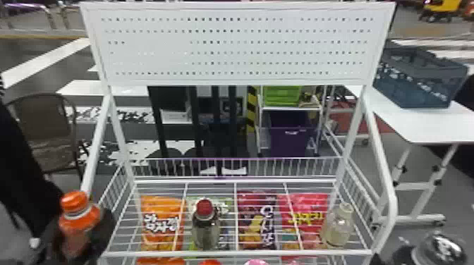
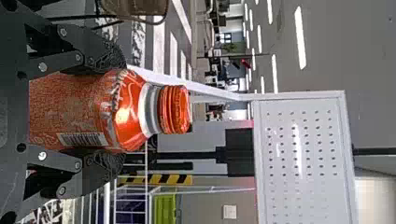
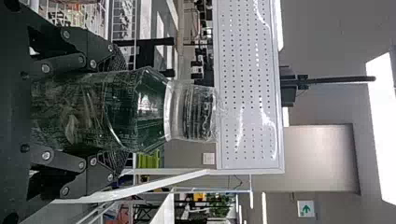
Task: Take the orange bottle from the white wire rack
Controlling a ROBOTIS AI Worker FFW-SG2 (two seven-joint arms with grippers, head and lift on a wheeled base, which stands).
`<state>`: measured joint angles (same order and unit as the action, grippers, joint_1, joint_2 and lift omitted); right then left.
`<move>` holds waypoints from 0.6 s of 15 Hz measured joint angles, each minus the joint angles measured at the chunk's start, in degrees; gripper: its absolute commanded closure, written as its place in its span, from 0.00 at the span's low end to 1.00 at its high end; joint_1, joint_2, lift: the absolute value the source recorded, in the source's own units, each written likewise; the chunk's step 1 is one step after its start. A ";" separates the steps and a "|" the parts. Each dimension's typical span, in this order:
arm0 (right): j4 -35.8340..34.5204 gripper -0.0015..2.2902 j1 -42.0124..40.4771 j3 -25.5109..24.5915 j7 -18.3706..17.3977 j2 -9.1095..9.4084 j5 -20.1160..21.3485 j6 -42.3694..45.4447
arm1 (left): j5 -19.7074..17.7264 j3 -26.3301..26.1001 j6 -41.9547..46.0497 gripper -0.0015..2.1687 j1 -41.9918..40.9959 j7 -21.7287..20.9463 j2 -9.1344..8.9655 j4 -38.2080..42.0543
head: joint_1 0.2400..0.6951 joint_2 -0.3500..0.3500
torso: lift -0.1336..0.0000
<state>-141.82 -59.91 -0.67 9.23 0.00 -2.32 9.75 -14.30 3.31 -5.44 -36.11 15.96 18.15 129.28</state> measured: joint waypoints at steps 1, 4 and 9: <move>-0.05 0.38 0.09 0.15 0.00 0.00 0.17 -0.36 | -1.15 1.89 -1.08 0.98 -2.04 -0.83 -0.12 2.73 | 0.57 0.50 | 1.00; -0.61 0.38 0.15 0.28 0.00 0.00 0.36 -1.32 | -3.13 6.22 -4.15 0.98 -7.58 -2.71 -1.13 10.09 | 0.57 0.50 | 1.00; -0.92 0.38 0.05 0.28 0.00 0.00 0.32 -1.61 | -3.36 6.52 -4.71 0.98 -9.40 -3.04 -2.28 12.42 | 0.57 0.50 | 1.00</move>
<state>-142.74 -59.86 -0.39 9.23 0.00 -1.99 8.14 -17.66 9.82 -10.15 -45.52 12.93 15.87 141.70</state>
